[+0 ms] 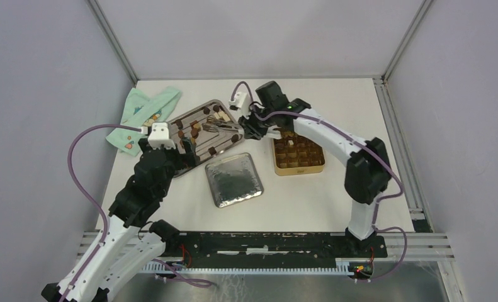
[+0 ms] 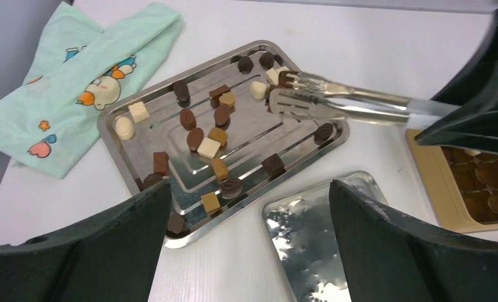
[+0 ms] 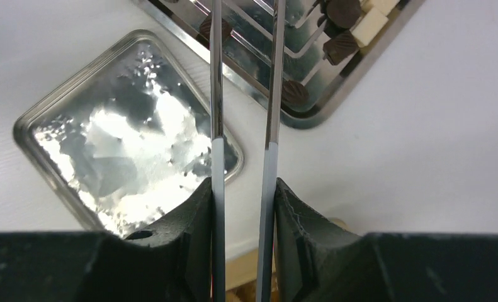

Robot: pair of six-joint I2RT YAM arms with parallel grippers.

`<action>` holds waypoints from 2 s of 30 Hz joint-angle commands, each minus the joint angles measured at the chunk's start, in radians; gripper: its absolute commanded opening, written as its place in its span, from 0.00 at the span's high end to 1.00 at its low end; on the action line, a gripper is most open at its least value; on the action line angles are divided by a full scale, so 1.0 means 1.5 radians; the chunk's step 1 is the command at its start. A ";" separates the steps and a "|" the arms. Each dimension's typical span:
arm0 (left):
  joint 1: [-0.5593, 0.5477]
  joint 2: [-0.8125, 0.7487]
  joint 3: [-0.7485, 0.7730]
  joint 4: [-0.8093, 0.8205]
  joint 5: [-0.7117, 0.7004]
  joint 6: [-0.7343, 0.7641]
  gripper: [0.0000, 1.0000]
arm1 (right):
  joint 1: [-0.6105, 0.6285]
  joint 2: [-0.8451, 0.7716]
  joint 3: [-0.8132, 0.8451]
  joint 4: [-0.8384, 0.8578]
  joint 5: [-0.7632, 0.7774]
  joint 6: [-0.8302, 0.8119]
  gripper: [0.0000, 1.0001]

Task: Pack the chocolate
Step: Pick up the packing box from the center of the board.

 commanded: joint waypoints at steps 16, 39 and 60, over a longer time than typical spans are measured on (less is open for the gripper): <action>-0.099 0.242 -0.050 0.302 0.402 -0.374 0.17 | -0.389 -0.583 -0.558 0.118 -0.154 -0.055 0.84; -0.203 0.950 0.527 0.054 0.061 -0.398 0.49 | -0.440 -0.645 -0.630 0.136 -0.077 -0.043 0.84; -0.216 0.962 0.528 0.063 -0.030 -0.386 0.98 | -0.440 -0.643 -0.626 0.134 -0.066 -0.042 0.84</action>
